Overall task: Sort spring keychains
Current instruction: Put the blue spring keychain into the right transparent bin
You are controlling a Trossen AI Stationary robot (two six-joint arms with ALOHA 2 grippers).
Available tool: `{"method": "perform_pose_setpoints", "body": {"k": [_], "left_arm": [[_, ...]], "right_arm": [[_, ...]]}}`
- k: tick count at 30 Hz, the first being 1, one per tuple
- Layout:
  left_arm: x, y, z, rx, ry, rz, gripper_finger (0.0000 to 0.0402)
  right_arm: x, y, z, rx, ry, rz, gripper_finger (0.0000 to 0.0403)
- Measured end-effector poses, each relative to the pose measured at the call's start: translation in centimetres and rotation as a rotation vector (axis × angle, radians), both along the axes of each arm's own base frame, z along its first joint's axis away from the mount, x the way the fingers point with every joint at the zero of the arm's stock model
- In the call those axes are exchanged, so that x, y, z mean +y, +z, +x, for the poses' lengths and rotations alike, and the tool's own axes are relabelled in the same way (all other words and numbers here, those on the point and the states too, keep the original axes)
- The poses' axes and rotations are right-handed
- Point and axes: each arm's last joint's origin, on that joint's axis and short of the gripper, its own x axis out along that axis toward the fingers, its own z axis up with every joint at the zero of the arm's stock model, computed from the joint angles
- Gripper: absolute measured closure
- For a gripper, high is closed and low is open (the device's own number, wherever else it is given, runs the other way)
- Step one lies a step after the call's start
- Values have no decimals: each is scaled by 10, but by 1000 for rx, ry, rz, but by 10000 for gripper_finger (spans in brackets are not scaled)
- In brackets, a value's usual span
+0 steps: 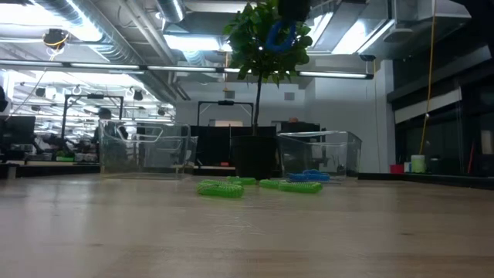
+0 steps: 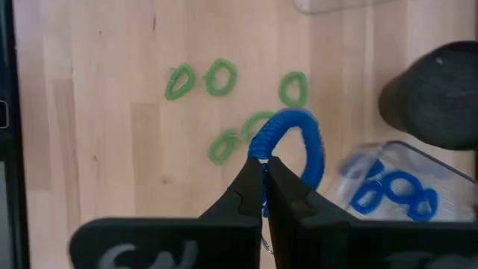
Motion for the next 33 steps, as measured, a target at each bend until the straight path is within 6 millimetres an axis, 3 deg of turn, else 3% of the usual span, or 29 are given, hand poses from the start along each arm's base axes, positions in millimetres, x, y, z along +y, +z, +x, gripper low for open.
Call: {"method": "perform_pose_setpoints", "body": {"k": [6,12,18,33], "left_arm": [[0,0,0,0,0,0,392],[0,0,0,0,0,0,390],[0,0,0,0,0,0,393],[0,0,0,0,0,0,391]], "right_arm": [[-9,14,-15,-42,-37,-19,401],[-23,16,-24,-41,-98,-32,401],[-34,-16,-44,66,-181,-56,401],[-63,-75,-120,-222,-614,-107,401]]}}
